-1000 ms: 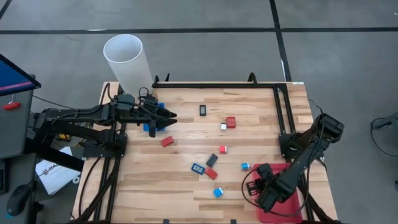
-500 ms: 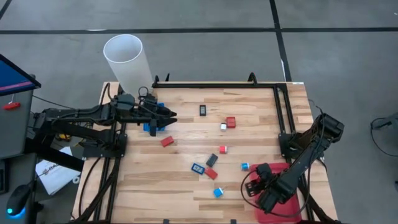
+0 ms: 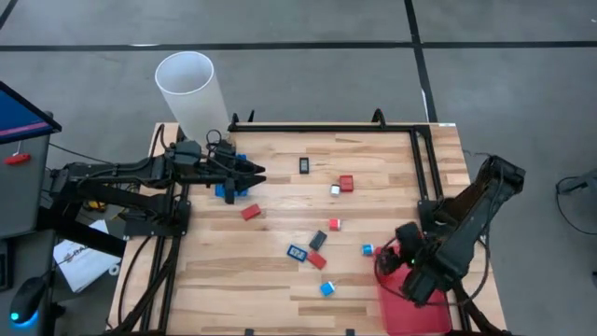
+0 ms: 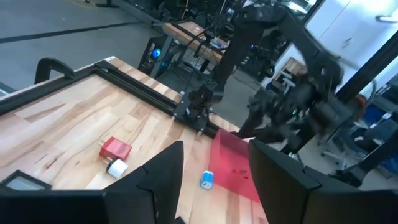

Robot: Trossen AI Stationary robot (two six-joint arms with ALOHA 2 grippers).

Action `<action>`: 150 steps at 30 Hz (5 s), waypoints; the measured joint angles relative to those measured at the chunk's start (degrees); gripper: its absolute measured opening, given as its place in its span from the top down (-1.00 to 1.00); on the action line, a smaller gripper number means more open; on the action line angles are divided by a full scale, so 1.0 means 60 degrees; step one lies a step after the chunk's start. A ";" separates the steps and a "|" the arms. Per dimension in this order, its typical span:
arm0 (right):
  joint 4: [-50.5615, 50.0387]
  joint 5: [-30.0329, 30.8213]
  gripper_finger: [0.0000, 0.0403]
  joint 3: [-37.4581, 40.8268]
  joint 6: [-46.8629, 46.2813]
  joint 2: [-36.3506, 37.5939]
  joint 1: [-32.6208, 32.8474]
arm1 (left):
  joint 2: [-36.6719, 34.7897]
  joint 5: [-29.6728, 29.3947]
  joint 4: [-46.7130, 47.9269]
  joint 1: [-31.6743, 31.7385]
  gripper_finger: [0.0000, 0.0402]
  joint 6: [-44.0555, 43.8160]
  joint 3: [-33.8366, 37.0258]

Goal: Pick & Place Office items
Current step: Put the red charger adapter into the red bin

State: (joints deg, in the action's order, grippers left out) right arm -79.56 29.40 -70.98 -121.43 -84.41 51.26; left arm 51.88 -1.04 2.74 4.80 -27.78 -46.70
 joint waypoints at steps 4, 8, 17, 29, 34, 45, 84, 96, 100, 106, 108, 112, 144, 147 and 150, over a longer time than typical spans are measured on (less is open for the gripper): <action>0.0091 0.1517 -0.22 0.0000 0.0088 0.0797 -0.0176 | -0.0002 0.0314 0.1427 -0.0002 0.12 0.0070 -0.0004; 0.0459 0.3061 -0.22 0.0000 0.0117 0.1744 -0.0334 | 0.0000 0.0950 0.3497 -0.0301 0.12 -0.0093 0.0000; 0.1371 0.5126 -0.22 0.0000 0.2375 0.3269 -0.0665 | 0.0509 -0.0207 0.4107 -0.2503 -0.05 0.2060 0.0004; -0.0983 0.0512 -0.22 0.0000 0.3660 0.3450 -0.5256 | 0.1849 -0.2008 0.0041 -0.1647 -0.48 0.2307 0.0000; -0.0409 -0.0440 -0.22 0.0004 0.4742 0.3071 -0.7762 | 0.1251 -0.2162 -0.0048 -0.1534 -0.44 0.2626 -0.0004; 0.3135 -0.2320 -0.29 0.0001 0.9544 0.0543 -1.0514 | 0.0171 -0.2628 -0.0038 -0.1559 -0.42 0.2846 -0.0004; 0.5368 -0.3750 -0.95 0.0929 0.9058 -0.3721 -1.1485 | -0.1391 -0.3100 0.1079 -0.2251 -0.42 0.2981 -0.0004; 0.5406 -0.3487 -0.92 0.0965 0.8899 -0.3721 -1.1825 | -0.1392 -0.3170 0.1072 -0.2251 -0.42 0.2726 -0.0006; 0.5403 -0.3397 -0.85 0.0965 0.8824 -0.3717 -1.2067 | -0.1392 -0.3184 0.1072 -0.2251 -0.42 0.2726 -0.0007; 0.5379 -0.3388 -0.61 0.0965 0.8828 -0.3714 -1.2259 | -0.1392 -0.3184 0.1072 -0.2251 -0.42 0.2726 -0.0007; 0.5379 -0.3390 -0.48 0.0965 0.8828 -0.3714 -1.2253 | -0.1392 -0.3184 0.1072 -0.2251 -0.42 0.2726 -0.0007; 0.5372 -0.3451 -0.18 0.0965 0.8849 -0.3714 -1.2156 | -0.1392 -0.3184 0.1072 -0.2251 -0.41 0.2726 -0.0007; 0.1419 -0.3718 0.48 0.0948 -0.1742 0.1764 -0.1716 | -0.1406 -0.3827 0.1542 -0.2251 -0.42 0.2726 -0.0004; 0.1757 -0.4599 0.48 0.0712 -0.1957 0.1177 -0.1124 | -0.1406 -0.3825 0.1545 -0.2251 -0.42 0.2726 -0.0004; 0.1732 -0.4652 0.48 0.0409 -0.1949 0.0535 -0.0963 | -0.1406 -0.3825 0.1544 -0.2251 -0.42 0.2585 -0.0004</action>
State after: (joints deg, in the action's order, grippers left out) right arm -69.17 1.49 -68.53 -133.13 -81.20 45.48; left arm 43.44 -23.99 12.00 -8.71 -12.26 -46.72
